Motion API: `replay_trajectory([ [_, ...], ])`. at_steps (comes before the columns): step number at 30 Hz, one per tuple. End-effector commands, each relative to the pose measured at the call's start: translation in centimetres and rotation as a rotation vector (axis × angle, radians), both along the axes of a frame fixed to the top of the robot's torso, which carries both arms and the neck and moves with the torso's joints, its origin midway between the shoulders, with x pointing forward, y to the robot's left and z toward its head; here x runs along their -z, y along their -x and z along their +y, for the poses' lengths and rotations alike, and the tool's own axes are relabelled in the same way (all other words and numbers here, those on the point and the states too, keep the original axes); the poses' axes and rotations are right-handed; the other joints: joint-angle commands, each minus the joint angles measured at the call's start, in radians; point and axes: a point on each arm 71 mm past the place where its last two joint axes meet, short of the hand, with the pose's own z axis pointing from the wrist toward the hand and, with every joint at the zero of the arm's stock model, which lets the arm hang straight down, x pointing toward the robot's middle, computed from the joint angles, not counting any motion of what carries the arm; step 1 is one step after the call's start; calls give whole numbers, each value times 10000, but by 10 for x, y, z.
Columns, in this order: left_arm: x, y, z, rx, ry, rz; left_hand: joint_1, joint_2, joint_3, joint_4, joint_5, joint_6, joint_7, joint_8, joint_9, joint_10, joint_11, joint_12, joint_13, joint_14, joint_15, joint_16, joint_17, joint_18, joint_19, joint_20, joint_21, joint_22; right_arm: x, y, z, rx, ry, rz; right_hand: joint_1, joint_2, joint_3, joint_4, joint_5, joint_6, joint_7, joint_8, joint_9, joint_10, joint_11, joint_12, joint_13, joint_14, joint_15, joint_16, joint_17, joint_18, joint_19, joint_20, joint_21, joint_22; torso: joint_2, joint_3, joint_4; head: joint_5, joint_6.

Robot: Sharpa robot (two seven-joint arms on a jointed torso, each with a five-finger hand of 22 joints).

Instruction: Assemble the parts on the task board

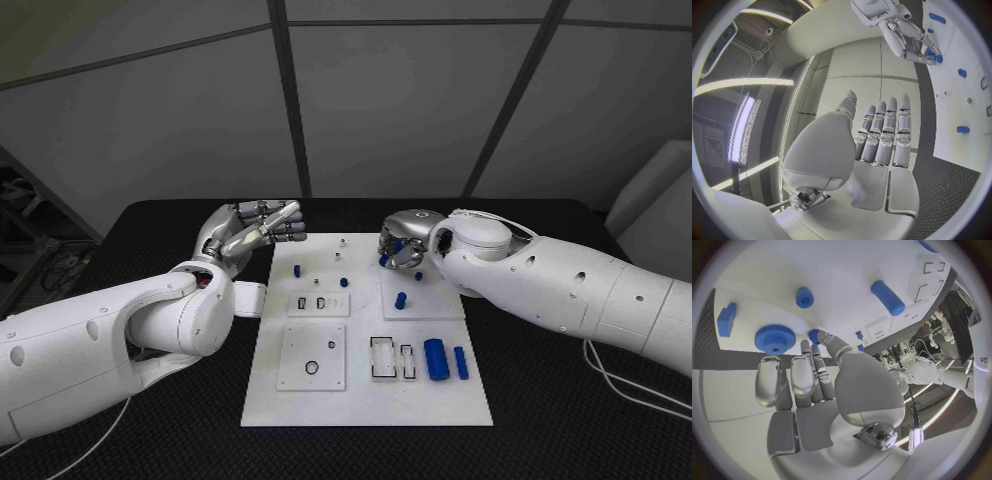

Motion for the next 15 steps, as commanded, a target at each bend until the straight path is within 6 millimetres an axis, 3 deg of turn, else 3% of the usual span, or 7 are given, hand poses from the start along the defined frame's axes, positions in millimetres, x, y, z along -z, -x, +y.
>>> replay_trajectory([
  [1, -2, 0, -1, 158, 5, -95, -79, 39, 1, -41, 41, -26, 67, -45, -16, -36, 64, -56, -12, -2, 46, -21, 15, -106, 47, 2, -10, -13, 0, 0, 2, -90, 124, 58, 78, 53, 84, 11, -79, 77, 2, 31, 14, 90, -20, 28, 12, 261, -3, 75, 20, -58, 46, 2, 46, 20, 14, -2, 1, 7, 0],
  [15, -1, 0, -1, 176, 2, -54, -83, 50, 5, -42, 41, -26, 69, -51, -16, -38, 67, -64, -12, -1, 48, -27, 17, -106, 45, 3, -14, -16, 3, -2, 4, -121, 265, 222, 84, 88, 352, 108, -204, 192, 3, 51, 31, 327, -57, 59, 37, 242, -29, 146, 46, -64, 51, -17, 86, 80, 21, -3, 5, 31, -91],
])
